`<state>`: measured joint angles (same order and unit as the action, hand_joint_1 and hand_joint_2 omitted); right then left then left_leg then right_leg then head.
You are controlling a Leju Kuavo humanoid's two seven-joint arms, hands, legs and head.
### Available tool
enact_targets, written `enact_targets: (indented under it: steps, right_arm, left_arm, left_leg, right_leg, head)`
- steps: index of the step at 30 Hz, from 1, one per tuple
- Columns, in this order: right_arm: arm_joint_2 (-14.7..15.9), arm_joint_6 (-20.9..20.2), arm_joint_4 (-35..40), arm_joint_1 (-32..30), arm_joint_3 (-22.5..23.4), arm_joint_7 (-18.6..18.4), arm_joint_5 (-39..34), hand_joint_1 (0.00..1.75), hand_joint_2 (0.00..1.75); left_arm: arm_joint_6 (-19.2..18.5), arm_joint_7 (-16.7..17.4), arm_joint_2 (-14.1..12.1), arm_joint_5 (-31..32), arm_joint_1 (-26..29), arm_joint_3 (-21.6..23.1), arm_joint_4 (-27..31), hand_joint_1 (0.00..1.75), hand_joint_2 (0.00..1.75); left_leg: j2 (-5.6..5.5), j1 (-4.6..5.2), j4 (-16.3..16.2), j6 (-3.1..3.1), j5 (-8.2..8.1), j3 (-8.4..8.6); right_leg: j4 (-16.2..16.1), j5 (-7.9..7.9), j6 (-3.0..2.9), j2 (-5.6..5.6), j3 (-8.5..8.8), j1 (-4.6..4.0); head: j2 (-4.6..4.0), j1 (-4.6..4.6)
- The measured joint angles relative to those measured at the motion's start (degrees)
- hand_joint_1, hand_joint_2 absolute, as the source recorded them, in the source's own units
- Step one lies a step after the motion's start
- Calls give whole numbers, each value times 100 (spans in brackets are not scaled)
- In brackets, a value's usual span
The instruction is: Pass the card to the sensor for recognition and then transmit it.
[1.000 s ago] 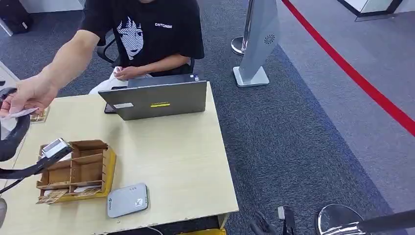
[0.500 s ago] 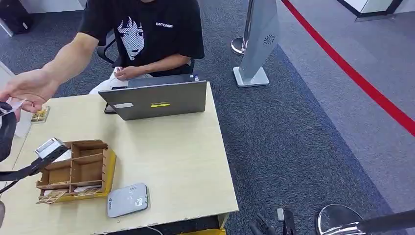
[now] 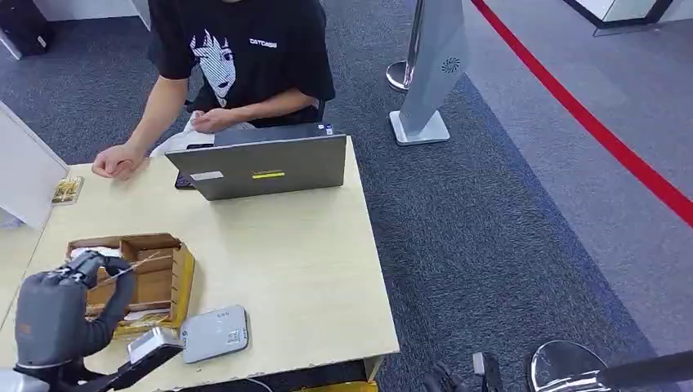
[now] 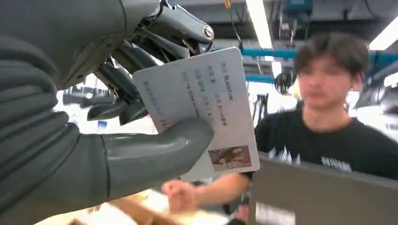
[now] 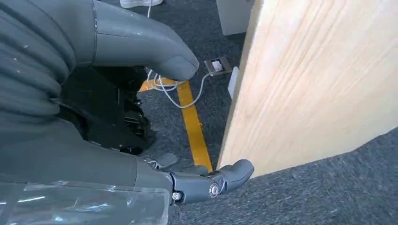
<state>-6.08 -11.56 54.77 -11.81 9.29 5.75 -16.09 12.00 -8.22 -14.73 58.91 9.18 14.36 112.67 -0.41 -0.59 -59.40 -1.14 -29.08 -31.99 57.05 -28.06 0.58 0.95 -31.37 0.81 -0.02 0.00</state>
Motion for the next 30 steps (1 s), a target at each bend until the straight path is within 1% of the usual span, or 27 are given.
enact_targets:
  steps: [5,13,16,20,26,30]
  right_arm:
    - [0,-22,31,16,35,-11,31,0,175]
    - [0,-61,46,75,35,-28,44,0,175]
    - [0,-61,46,87,35,-26,44,0,175]
    - [0,-61,46,100,33,-24,42,0,175]
    - [0,-61,46,109,33,-11,35,0,175]
    - [0,-59,46,116,31,28,9,0,175]
  left_arm:
    - [-175,269,48,68,234,193,-306,175,175]
    - [-299,478,57,94,310,365,-795,175,175]
    - [-312,688,125,271,358,503,-950,175,175]
    - [-301,723,179,354,373,774,-1064,175,175]
    - [-293,750,192,363,370,925,-1169,175,175]
    - [-280,655,186,299,340,1054,-1220,175,175]
  left_leg:
    - [-3,0,0,1,1,0]
    - [-3,-4,1,1,1,-1]
    - [-2,-3,1,0,1,-2]
    - [-7,-2,0,0,1,-5]
    - [-7,-2,0,0,1,-4]
    - [-7,-2,0,0,1,-3]
  right_leg:
    - [1,0,-1,-2,1,-4]
    - [2,0,-1,-2,1,-5]
    - [2,0,-1,-2,0,-3]
    - [1,0,-1,-4,0,-2]
    - [1,0,-1,-4,-1,-3]
    - [1,0,-1,-4,-1,-4]
  head:
    - [0,2]
    - [0,2]
    - [0,0]
    - [0,2]
    - [0,0]
    - [0,2]
